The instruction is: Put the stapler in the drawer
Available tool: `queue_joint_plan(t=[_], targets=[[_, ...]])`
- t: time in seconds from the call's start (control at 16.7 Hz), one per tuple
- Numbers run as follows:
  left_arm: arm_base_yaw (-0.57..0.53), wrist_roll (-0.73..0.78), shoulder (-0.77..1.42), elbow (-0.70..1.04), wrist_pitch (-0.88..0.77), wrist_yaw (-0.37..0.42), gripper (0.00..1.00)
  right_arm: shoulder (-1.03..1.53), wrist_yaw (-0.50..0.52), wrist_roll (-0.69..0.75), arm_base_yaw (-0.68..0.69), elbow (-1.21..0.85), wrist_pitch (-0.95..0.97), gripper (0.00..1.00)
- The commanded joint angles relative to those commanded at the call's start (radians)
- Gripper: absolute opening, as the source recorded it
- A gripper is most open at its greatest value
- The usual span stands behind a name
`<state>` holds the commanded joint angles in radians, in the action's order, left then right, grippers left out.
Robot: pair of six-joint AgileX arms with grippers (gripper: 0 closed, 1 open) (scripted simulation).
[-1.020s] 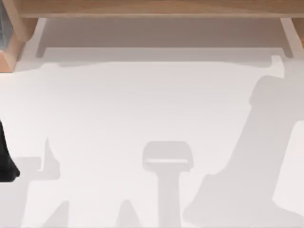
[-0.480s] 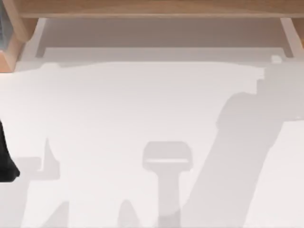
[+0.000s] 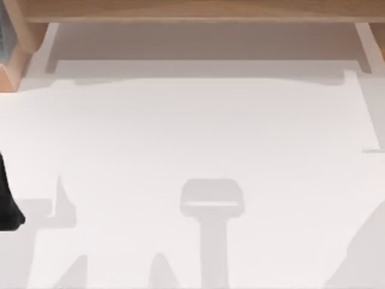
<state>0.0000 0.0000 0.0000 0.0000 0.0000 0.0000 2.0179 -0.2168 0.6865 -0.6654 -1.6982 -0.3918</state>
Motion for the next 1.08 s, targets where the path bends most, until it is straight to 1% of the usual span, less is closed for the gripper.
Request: queue_joint_plan(t=[0.3,0.54,0.78,0.96,1.08], targets=[[0.000,0.000,0.000,0.000,0.000,0.000,1.00,-0.101,-0.124,0.269,-0.185,0.416,0.661,1.00],[0.000,0.000,0.000,0.000,0.000,0.000,1.00,-0.091,-0.237,0.493,-0.246,0.755,1.187,1.00],[0.000,0.000,0.000,0.000,0.000,0.000,1.00,-0.037,-0.355,0.686,-0.219,1.037,1.620,1.00],[0.000,0.000,0.000,0.000,0.000,0.000,1.00,-0.003,-0.431,0.788,-0.158,1.176,1.842,1.00],[0.000,0.000,0.000,0.000,0.000,0.000,1.00,0.011,-0.469,0.834,-0.117,1.230,1.939,1.00]])
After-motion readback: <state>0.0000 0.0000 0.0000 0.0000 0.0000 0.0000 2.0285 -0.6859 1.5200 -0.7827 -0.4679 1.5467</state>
